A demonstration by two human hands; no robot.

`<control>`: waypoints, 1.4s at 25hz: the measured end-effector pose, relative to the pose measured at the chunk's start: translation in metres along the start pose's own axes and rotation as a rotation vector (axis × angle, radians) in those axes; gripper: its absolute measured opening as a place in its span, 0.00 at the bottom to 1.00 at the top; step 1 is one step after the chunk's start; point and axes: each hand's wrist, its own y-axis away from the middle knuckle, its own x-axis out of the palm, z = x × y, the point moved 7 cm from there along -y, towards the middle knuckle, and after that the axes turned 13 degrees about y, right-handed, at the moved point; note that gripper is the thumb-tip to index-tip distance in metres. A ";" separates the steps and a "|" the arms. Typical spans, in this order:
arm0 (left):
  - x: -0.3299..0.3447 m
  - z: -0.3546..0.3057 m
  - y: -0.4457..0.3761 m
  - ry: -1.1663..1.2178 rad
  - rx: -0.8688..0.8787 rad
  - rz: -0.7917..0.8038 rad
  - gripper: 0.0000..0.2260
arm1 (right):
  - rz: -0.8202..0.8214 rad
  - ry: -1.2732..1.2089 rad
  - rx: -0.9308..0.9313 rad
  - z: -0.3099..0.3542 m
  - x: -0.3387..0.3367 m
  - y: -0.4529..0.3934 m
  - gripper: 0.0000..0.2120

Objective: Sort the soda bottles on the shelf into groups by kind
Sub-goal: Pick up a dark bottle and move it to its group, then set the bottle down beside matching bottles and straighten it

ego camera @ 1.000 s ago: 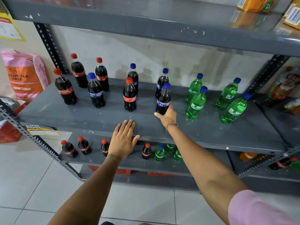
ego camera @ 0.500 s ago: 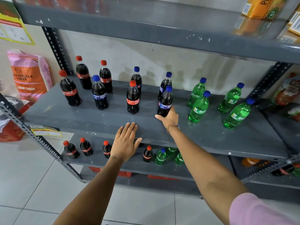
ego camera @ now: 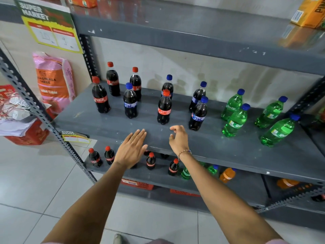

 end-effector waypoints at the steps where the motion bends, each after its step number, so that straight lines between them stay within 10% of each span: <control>1: -0.007 0.017 0.002 0.001 -0.002 0.000 0.31 | 0.040 -0.008 -0.008 0.012 0.004 -0.004 0.16; 6: -0.037 0.085 0.004 -0.001 -0.059 0.022 0.34 | 0.169 -0.086 0.164 0.030 0.025 -0.032 0.40; 16: -0.039 0.104 0.007 0.010 0.036 0.035 0.30 | -0.193 -0.215 0.341 0.041 0.037 -0.038 0.20; 32: -0.049 0.128 0.017 -0.002 0.085 0.006 0.29 | -0.360 -0.158 0.444 0.039 0.033 0.041 0.29; 35: -0.051 0.126 0.017 0.001 0.075 -0.006 0.29 | -0.510 -0.120 0.406 0.069 0.046 0.068 0.16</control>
